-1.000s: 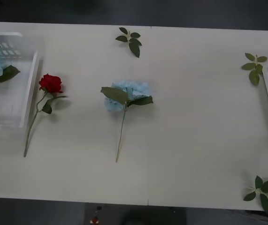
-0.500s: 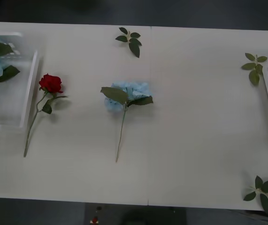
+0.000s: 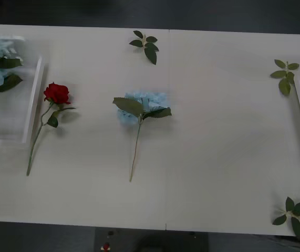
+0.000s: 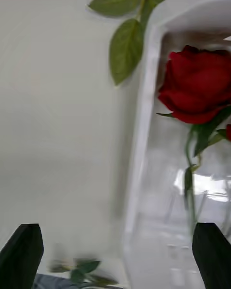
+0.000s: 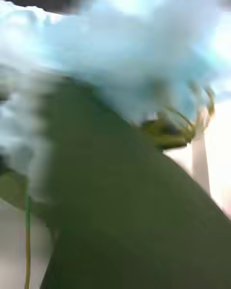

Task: Put the red flowers into the right box and the blue flowers into the left box

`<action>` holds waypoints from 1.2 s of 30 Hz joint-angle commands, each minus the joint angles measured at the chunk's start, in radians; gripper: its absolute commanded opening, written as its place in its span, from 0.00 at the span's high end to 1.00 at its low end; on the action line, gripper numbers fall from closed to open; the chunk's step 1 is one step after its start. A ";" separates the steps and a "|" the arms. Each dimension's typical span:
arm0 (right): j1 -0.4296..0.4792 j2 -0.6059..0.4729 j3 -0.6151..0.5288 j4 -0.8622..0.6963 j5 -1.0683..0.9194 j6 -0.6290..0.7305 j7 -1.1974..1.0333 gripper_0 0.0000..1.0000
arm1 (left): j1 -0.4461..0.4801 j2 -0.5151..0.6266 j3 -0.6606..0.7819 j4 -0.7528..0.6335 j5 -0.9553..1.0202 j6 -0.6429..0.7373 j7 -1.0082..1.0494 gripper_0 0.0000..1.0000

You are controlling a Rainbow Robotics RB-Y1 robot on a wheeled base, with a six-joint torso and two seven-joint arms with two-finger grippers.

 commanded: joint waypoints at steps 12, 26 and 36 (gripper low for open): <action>-0.023 -0.131 -0.005 -0.654 -0.032 0.085 -0.640 0.09 | 0.009 0.027 0.010 -0.007 -0.018 0.001 0.033 0.00; 0.023 -0.154 0.040 -1.217 0.156 -0.048 -0.873 0.09 | 0.007 0.135 0.139 -0.027 0.004 0.493 -0.010 0.00; 0.098 -0.165 0.055 -1.255 0.176 -0.162 -0.334 0.09 | 0.006 0.159 0.346 -0.092 -0.007 0.824 -0.031 0.00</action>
